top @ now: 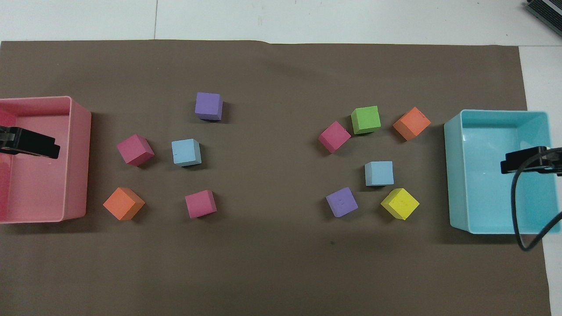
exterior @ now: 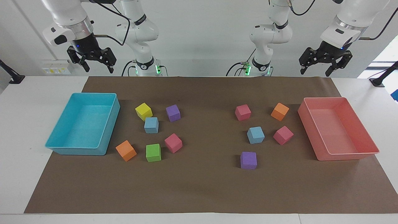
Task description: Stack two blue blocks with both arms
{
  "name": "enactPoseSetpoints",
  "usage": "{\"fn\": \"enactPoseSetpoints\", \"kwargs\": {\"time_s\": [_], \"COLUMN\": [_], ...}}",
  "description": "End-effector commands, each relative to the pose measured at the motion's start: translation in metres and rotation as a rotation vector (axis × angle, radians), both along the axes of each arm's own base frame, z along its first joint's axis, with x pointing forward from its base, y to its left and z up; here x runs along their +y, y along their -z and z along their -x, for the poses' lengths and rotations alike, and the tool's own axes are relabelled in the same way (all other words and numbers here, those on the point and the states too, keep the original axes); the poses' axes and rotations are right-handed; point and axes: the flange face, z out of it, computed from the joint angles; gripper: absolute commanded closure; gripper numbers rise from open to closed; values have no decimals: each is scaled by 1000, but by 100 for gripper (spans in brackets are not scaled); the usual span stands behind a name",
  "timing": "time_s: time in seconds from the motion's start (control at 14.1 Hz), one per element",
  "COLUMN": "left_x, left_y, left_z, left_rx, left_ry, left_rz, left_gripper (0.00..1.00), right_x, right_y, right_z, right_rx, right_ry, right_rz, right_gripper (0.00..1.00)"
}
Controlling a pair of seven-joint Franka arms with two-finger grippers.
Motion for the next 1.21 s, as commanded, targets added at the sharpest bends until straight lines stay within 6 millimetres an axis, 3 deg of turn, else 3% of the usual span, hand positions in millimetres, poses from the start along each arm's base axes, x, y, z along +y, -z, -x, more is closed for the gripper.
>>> {"fn": "enactPoseSetpoints", "kwargs": {"time_s": [0.0,1.14], "left_x": [3,0], "left_y": [0,-1], "left_z": [10,8], "left_rx": [7,-7], "left_ry": [10,3], "left_rz": [-23,-19], "left_gripper": [0,0], "right_x": [-2,-4], "right_y": [-7,-10], "right_z": [6,14], "right_rx": [2,-1], "right_ry": [-19,-15], "right_rz": [24,4], "right_gripper": [0,0]}}
